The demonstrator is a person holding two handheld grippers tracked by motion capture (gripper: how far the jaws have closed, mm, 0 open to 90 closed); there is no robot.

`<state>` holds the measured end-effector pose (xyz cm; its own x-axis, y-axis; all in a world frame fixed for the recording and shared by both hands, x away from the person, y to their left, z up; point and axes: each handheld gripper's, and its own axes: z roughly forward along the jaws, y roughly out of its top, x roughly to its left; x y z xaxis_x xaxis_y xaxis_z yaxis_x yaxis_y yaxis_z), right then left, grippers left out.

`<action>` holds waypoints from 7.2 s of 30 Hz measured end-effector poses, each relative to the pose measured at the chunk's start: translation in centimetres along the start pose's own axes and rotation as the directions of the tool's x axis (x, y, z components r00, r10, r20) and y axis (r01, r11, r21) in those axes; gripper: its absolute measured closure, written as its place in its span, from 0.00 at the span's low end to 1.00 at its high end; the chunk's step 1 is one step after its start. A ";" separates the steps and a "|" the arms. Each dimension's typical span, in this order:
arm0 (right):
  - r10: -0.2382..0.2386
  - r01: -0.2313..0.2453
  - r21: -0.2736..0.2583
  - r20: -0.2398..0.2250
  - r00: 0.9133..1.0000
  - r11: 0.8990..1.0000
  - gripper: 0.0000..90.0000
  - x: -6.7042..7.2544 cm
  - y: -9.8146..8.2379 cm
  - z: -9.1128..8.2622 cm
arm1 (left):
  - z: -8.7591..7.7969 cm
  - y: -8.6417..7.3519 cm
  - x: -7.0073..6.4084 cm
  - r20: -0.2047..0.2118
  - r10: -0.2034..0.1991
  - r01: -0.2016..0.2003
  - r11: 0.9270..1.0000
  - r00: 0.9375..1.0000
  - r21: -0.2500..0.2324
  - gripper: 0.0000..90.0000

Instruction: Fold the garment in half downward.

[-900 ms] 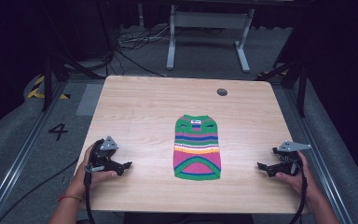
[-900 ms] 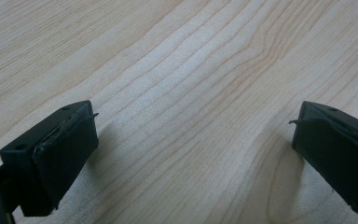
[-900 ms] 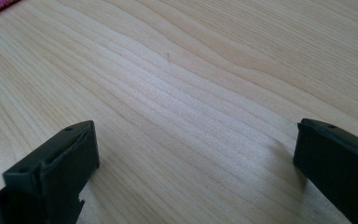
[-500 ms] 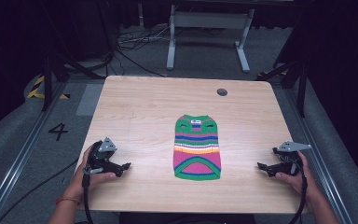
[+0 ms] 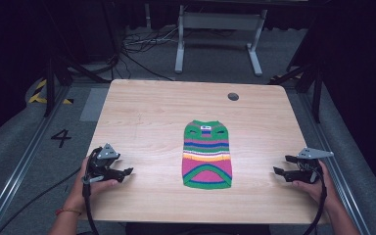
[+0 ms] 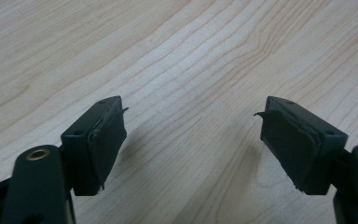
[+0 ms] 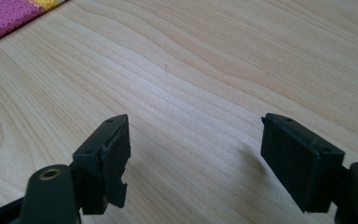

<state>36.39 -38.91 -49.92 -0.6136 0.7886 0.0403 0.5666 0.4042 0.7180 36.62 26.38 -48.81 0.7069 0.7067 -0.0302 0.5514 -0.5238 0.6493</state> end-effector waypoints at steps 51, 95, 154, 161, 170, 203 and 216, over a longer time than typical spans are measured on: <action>-0.160 0.157 -0.039 -0.074 0.984 0.987 0.50 2.7 15.6 8.4 | 8.2 14.8 0.2 0.075 0.126 -0.125 0.992 0.989 -0.023 0.37; -0.111 0.119 0.089 -0.088 0.990 0.989 0.67 3.2 17.6 17.8 | 18.9 20.5 -1.7 0.078 0.063 -0.064 0.998 0.995 0.008 0.49; -0.294 0.268 -0.144 -0.204 0.934 0.952 0.95 7.1 17.4 10.7 | 11.0 19.6 -5.9 0.070 0.377 -0.369 0.924 0.924 -0.104 0.92; -0.314 0.282 -0.163 -0.222 0.923 0.945 0.95 7.3 17.0 9.4 | 9.9 19.0 -6.8 0.084 0.414 -0.403 0.907 0.906 -0.121 0.92; -0.345 0.304 -0.188 -0.255 0.903 0.934 0.95 7.8 15.8 7.8 | 8.9 18.2 -7.8 0.081 0.464 -0.452 0.882 0.882 -0.135 0.93; -0.514 0.498 -0.143 -0.365 0.777 0.855 0.94 13.3 10.7 4.7 | 6.0 12.6 -13.1 0.215 0.609 -0.606 0.791 0.763 -0.088 0.94; -0.530 0.550 -0.086 -0.423 0.735 0.831 0.94 14.6 7.8 5.3 | 7.1 10.6 -14.1 0.283 0.614 -0.630 0.776 0.737 -0.045 0.92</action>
<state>34.77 -21.84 -47.39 -0.9840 0.1691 -0.0568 0.0862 0.7297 0.6783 35.64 7.49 -46.96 0.9847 0.0643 0.1619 -0.0373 -0.8299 0.5567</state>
